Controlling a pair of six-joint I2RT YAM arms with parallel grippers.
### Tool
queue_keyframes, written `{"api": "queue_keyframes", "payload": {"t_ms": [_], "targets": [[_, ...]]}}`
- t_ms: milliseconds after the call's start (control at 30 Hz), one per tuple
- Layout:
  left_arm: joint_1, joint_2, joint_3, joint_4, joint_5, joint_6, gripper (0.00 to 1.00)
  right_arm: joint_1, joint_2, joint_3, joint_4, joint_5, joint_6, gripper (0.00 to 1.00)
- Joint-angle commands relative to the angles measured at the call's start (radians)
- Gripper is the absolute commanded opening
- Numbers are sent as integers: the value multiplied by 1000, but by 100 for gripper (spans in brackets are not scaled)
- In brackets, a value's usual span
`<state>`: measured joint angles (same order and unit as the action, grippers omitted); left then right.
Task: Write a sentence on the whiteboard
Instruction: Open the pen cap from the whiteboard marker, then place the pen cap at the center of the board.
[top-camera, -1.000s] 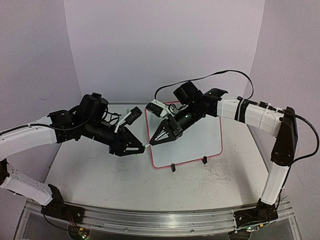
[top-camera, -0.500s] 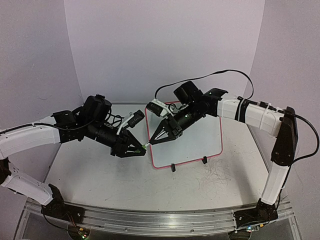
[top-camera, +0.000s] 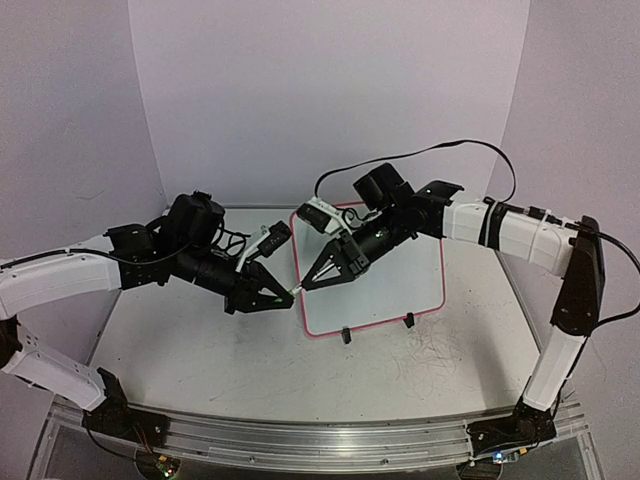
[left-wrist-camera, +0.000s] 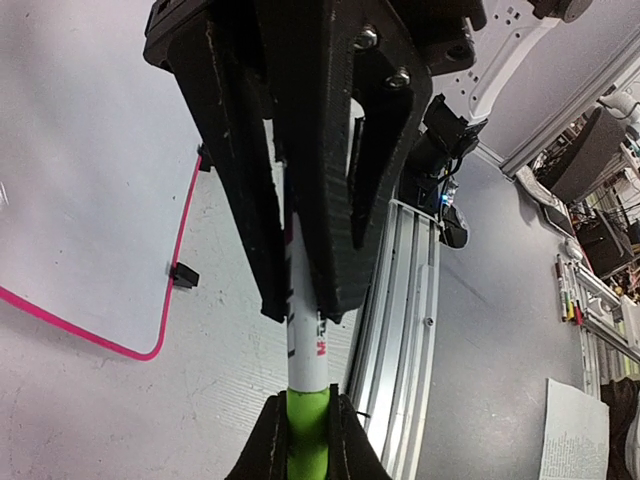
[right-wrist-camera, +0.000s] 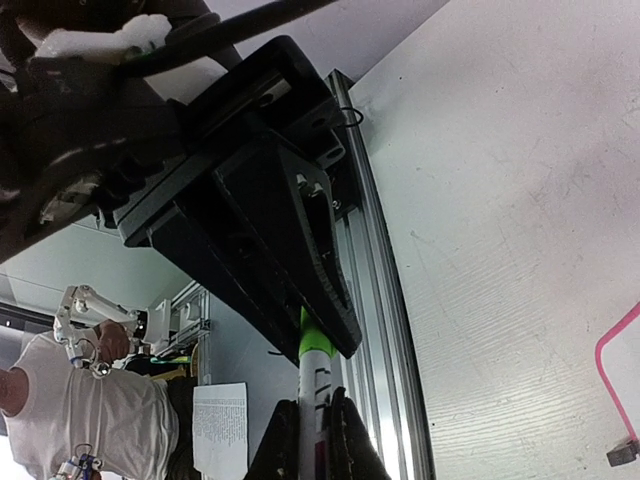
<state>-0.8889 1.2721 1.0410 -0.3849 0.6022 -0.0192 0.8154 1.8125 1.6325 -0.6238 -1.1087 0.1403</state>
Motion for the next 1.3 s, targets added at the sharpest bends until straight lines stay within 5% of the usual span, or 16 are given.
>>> {"api": "queue_keyframes", "payload": {"t_ms": [0, 267, 400, 833, 1000, 1267], "targets": [[5, -83, -43, -12, -51, 82, 0, -51, -103, -42, 22, 5, -33, 0], [5, -161, -118, 18, -140, 117, 0, -146, -225, -149, 54, 53, -64, 0], [7, -153, -141, 46, -266, 36, 0, -159, -316, -191, 103, 202, -44, 0], [27, -113, -290, 194, -798, -575, 0, -159, -673, -527, 429, 671, 60, 0], [28, -81, -354, 192, -892, -772, 0, -159, -780, -631, 524, 746, 40, 0], [28, 75, -360, 192, -929, -869, 0, -158, -905, -746, 612, 785, 6, 0]]}}
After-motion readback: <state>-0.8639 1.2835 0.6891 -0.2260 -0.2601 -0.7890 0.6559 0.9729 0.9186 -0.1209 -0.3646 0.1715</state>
